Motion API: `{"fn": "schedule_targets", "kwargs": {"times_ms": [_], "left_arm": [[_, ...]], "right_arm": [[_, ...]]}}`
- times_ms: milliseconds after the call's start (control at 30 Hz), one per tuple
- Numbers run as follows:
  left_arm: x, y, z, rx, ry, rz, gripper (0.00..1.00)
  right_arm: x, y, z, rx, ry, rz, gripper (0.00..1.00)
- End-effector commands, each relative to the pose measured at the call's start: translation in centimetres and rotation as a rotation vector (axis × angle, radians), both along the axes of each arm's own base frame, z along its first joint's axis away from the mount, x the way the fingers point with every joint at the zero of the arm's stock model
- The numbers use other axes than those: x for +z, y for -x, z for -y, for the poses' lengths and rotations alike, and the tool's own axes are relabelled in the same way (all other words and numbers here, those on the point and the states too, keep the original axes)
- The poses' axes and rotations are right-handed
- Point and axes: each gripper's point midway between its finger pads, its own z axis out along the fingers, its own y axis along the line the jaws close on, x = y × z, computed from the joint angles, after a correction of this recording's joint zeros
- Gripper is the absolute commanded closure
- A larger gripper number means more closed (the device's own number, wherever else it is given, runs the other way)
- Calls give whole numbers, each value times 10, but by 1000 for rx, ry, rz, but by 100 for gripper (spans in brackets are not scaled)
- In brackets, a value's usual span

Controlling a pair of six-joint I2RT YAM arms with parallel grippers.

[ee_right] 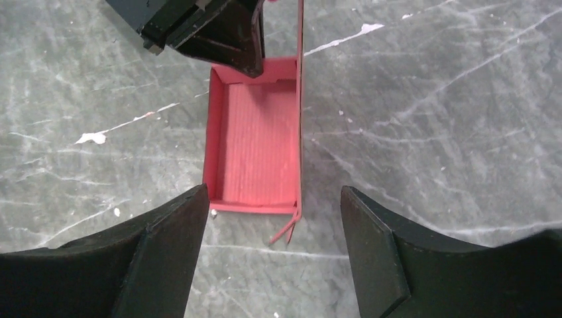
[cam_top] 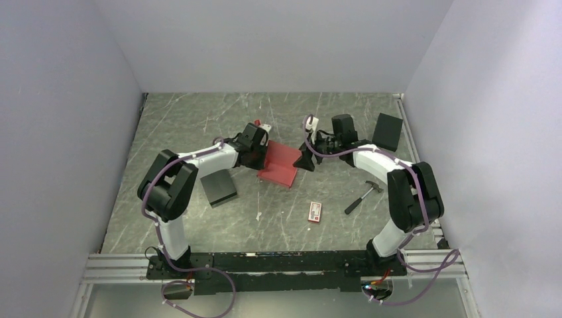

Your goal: Fold the paper box

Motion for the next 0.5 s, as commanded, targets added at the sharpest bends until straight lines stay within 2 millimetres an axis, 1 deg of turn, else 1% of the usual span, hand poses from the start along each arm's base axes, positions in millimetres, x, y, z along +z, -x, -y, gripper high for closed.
{"fn": "schedule_targets", "kwargs": {"times_ms": [0,33,67,167,200,300,467], "left_arm": [[-2,-2,4,-90,-18,20,99],[-2,-2,4,-91,-18,23,98],[-2,-3,4,-95,-16,29,98],[0,-5,5,-103,-3,49,95],[-1,-5,5,-105,2,52,94],[0,-5,5,-109,31,67,91],[-4,-4,2,-118,44,78,86]], "right_arm": [[17,-21,-21,24,26,163,30],[15,-22,-23,20,43,179,41],[14,-23,-25,9,58,191,50],[12,-26,-25,-24,77,203,73],[12,-27,-25,-38,76,203,78],[10,-25,-24,-47,76,185,89],[10,-20,-24,-56,65,158,94]]}}
